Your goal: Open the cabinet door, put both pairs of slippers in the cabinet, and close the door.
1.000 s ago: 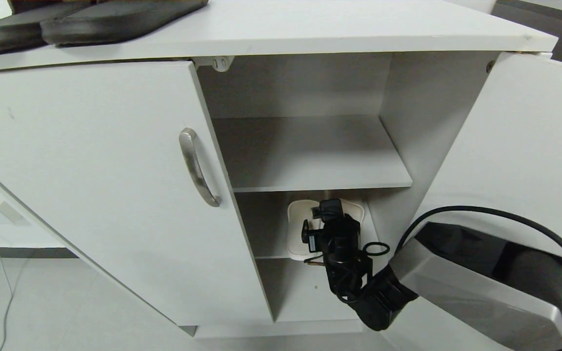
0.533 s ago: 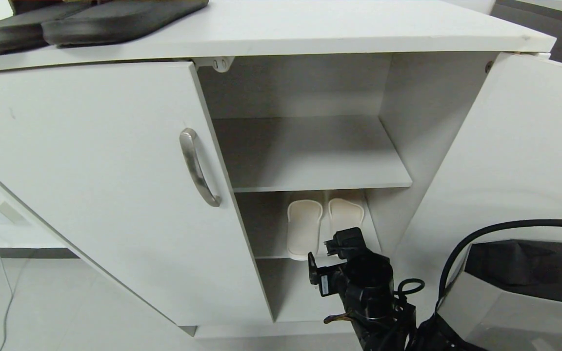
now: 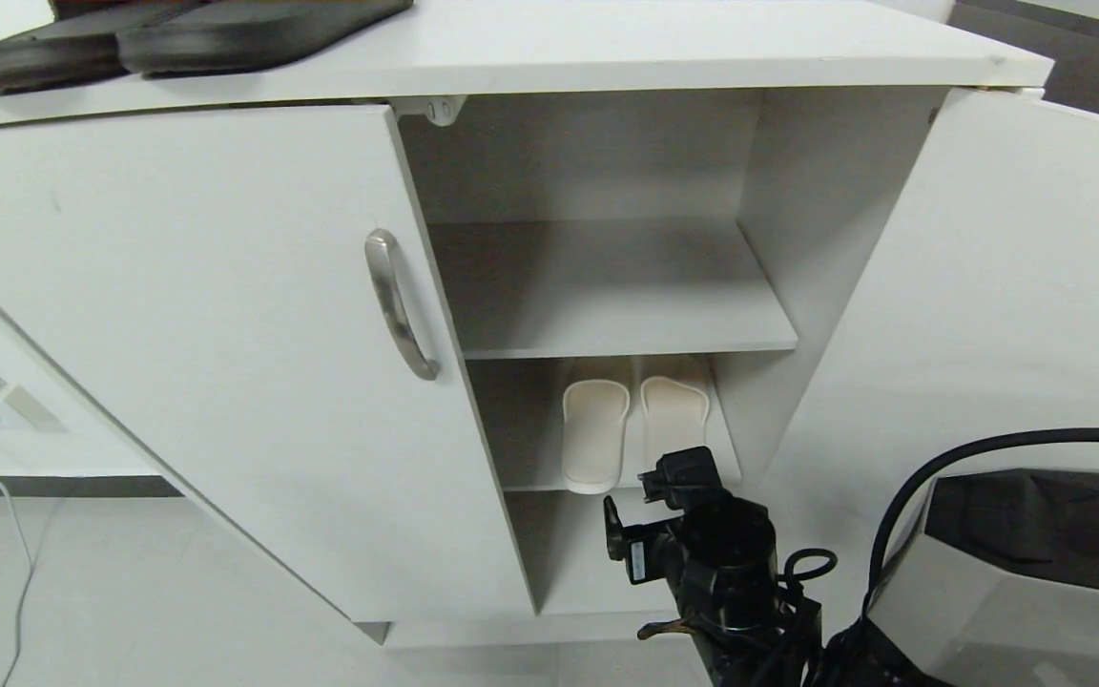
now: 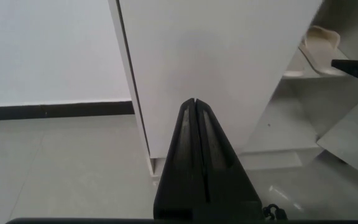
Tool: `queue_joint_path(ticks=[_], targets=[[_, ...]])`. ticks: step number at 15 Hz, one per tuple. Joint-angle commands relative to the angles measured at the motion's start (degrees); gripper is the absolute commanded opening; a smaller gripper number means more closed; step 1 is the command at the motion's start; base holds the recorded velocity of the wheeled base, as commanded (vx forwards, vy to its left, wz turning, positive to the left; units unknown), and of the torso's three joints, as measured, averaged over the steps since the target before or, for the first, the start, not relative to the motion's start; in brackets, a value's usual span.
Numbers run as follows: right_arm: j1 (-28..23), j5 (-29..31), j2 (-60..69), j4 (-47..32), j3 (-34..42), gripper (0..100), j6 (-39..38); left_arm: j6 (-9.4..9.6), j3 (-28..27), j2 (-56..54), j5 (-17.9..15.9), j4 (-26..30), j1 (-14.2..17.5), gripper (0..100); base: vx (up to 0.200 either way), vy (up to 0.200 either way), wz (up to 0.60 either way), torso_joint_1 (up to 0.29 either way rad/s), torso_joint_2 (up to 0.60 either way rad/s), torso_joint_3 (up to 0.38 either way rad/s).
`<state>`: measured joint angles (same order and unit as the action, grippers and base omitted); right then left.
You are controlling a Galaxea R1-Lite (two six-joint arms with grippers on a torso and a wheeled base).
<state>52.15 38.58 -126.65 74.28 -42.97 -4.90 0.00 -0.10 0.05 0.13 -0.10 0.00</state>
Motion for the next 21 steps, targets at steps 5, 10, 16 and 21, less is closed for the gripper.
queue_joint_path(ticks=[5, 10, 16, 21], targets=[[0.14, -0.09, 0.00, -0.10, -0.36, 100, 0.15, -0.44, 0.01, 0.04, 0.39, 0.01, 0.00, 0, -0.040, 0.000, 0.00, 0.000, 0.00, 0.000], [0.14, -0.09, 0.09, -0.10, -0.80, 100, 0.42, -0.44, 0.01, 0.04, 0.31, 0.01, 0.00, 0, 0.000, 0.000, 0.00, 0.000, 0.00, 0.000], [0.14, -0.09, 0.09, -0.10, -1.24, 100, 0.42, -0.26, 0.01, 0.04, 0.13, 0.01, 0.00, 0, 0.000, 0.000, 0.00, 0.000, 0.00, 0.000], [0.23, -0.09, 0.09, -0.01, -1.15, 100, 0.42, -0.26, 0.01, 0.13, -0.05, 0.01, 0.00, 0, 0.000, 0.000, 0.00, 0.000, 0.00, 0.000]])
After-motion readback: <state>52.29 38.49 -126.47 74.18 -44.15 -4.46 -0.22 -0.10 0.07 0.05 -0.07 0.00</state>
